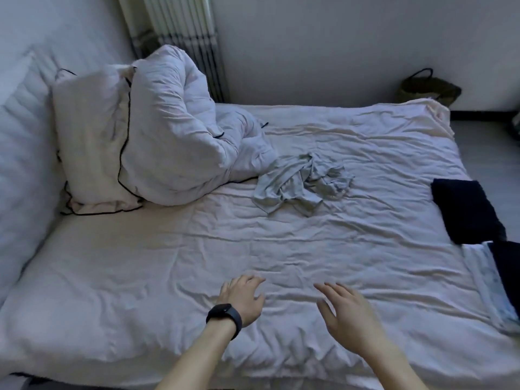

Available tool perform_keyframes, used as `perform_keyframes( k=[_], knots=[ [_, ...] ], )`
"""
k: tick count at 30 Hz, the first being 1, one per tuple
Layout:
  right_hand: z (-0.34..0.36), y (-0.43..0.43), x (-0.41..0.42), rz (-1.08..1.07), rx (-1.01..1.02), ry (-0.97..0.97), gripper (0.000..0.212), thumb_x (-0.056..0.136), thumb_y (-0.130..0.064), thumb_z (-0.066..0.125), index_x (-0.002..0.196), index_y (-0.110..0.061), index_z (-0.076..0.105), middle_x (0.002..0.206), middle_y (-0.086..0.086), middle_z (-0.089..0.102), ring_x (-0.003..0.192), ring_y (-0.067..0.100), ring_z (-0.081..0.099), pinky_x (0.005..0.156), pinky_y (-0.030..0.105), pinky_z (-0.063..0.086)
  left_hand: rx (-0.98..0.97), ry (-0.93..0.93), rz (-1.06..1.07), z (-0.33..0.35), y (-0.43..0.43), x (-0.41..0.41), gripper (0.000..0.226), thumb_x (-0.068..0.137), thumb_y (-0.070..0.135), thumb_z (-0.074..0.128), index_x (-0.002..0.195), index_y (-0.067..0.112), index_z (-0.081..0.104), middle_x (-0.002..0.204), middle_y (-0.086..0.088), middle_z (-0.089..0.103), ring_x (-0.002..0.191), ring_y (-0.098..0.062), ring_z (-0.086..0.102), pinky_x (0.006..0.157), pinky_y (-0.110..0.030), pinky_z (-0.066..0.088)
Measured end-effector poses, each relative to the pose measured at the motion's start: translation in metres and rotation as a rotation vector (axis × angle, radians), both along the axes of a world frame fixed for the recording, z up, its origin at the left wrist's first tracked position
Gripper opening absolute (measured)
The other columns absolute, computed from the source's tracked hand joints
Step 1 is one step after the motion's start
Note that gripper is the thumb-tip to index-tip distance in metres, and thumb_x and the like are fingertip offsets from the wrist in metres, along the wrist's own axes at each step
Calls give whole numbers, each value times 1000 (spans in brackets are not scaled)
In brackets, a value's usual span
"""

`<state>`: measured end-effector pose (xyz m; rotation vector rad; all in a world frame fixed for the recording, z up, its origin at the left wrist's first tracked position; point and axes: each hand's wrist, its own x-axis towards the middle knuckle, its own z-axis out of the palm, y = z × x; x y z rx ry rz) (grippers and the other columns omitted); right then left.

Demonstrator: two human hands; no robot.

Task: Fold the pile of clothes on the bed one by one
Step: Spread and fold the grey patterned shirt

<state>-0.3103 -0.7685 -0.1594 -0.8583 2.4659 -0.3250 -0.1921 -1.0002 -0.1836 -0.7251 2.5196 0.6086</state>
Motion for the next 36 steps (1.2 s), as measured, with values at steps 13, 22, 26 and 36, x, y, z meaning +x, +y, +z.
perform_keyframes(
  k=[13,22,26,36],
  knots=[
    [-125,-36,-49,-157,165,-260,47,108,-41,33,154,-32,36,158,-9,39,147,19,30,118,34,27,20,-228,-314,-98,-42,-93,51,102,43,40,151,34,36,156,4,38,142,-22,35,114,-40,29],
    [-258,-52,-227,-309,191,-227,62,103,-58,34,159,-40,17,170,0,-8,156,29,0,123,53,16,-84,-226,-380,-187,-40,-249,57,99,46,44,154,36,28,165,-2,18,151,-26,18,120,-48,19],
    [-336,-60,-274,-342,277,-219,68,98,-70,27,157,-51,1,168,-3,-22,154,28,-20,116,70,2,-172,-210,-460,-221,-43,-321,62,98,49,45,154,38,22,166,-2,10,152,-28,13,120,-52,17],
    [-435,-46,-253,-438,-4,349,71,86,-68,45,152,-47,35,169,-1,16,156,29,14,117,67,2,-402,9,-553,-286,-56,-515,76,94,52,52,156,39,10,167,-2,-3,153,-32,1,120,-60,7]
  ],
)
